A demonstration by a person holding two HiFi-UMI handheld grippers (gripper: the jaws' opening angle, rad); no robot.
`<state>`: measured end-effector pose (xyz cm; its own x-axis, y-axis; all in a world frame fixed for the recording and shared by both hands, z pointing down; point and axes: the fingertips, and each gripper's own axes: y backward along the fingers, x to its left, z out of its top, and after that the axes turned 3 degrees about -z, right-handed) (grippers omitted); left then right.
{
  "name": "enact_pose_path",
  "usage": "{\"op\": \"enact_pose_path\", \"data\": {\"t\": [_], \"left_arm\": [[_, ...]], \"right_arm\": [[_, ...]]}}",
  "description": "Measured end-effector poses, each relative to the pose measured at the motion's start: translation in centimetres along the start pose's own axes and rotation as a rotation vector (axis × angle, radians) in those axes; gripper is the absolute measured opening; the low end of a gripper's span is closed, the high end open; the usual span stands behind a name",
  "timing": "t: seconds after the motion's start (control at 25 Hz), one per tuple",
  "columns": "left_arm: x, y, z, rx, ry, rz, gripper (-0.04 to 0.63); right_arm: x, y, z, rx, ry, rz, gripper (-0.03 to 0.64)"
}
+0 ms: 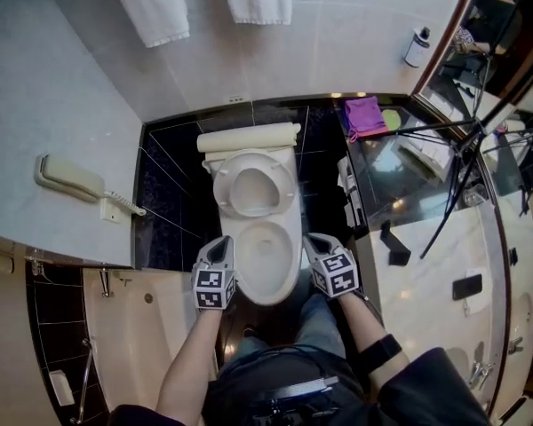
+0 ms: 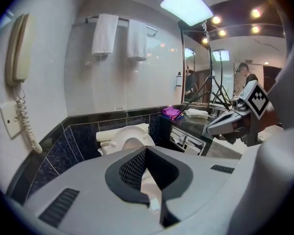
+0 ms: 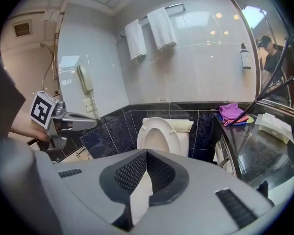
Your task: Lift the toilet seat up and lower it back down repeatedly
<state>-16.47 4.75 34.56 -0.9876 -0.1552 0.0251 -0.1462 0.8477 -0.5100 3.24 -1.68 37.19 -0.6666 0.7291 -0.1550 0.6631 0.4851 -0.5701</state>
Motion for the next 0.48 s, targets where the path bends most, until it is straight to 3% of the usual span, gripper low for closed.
{"op": "enact_pose_path", "data": {"t": [0.48], "left_arm": [[-0.9,8.9,-0.7,-0.062,0.032,-0.062,-0.003]], "right_arm": [[2.6,5.8,-1.0,-0.043,0.027,-0.097,0.017]]}}
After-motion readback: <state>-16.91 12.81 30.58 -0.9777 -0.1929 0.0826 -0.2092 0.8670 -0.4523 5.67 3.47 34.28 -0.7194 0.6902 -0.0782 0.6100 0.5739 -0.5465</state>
